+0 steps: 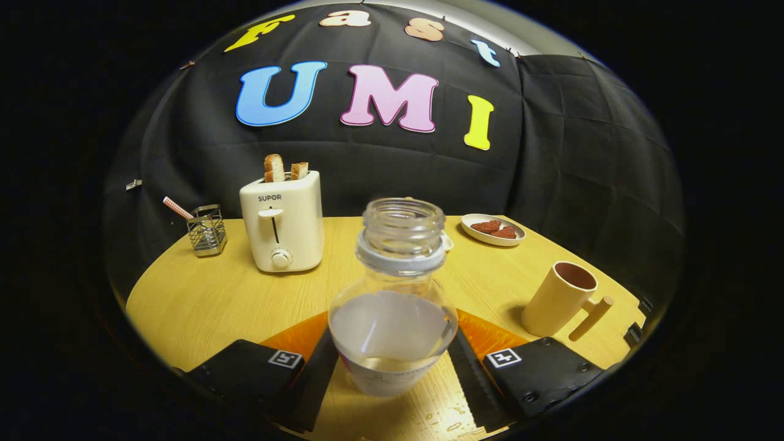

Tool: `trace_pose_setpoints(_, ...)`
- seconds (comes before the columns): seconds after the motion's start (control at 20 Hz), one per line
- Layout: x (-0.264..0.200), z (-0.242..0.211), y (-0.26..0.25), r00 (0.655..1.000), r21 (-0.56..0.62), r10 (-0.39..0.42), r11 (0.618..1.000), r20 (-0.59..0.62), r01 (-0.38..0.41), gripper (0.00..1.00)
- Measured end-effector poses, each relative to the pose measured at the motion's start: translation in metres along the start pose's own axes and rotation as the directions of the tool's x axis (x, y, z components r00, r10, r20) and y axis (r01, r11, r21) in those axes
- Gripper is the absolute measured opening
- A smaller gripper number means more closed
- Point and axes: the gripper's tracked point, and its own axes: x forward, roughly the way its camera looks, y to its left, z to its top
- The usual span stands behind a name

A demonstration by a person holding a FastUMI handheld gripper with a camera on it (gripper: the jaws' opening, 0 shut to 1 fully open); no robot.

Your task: Take the bottle from table, then pour the juice into the cup, finally place the bottle on the coaster

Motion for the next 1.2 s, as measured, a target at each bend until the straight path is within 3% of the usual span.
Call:
trace_pose_setpoints(0.15, 0.002, -0.001, 0.001, 1.0, -0.001, -0.002, 1.0, 0.005, 0.002, 0.82)
trace_pose_setpoints(0.55, -0.001, -0.002, 0.005, 0.999, 0.015, 0.038, 0.999, -0.012, -0.038, 0.74)
trace_pose_setpoints(1.2, -0.027, 0.041, -0.013, 0.993, 0.074, 0.119, 0.99, -0.023, -0.117, 0.72)
